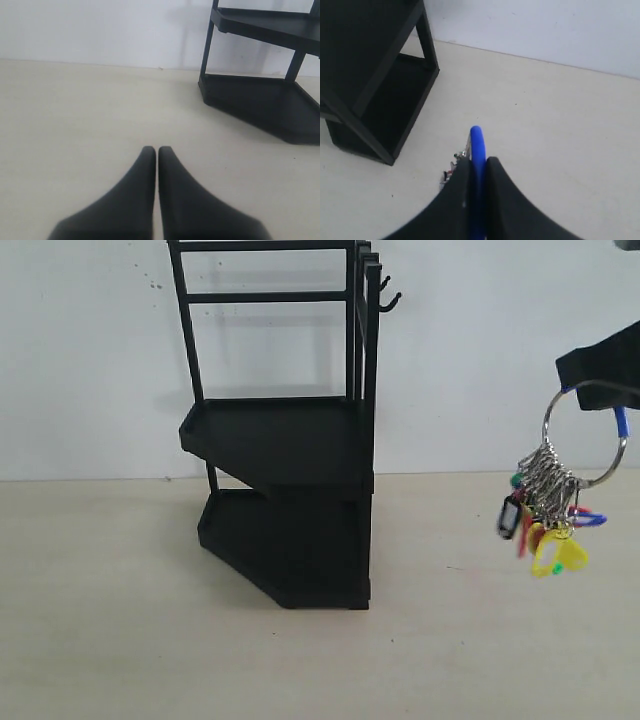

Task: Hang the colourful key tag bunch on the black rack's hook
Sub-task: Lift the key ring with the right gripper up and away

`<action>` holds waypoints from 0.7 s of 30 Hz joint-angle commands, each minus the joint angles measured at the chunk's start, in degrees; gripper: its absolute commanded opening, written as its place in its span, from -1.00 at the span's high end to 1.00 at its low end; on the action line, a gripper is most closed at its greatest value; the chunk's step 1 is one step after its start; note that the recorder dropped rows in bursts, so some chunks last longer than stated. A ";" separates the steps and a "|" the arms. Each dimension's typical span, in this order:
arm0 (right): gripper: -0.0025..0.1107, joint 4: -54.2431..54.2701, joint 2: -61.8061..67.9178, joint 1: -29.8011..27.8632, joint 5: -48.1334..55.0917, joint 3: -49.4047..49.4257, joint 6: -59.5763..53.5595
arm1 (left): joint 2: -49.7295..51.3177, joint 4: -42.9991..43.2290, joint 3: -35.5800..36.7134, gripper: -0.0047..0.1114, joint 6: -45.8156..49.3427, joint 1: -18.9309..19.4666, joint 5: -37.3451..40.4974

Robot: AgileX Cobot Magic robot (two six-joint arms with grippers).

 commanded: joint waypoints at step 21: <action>0.96 4.42 -0.31 7.44 -11.44 -0.33 -3.55 | -0.12 0.28 -0.08 0.84 0.20 -0.04 -0.45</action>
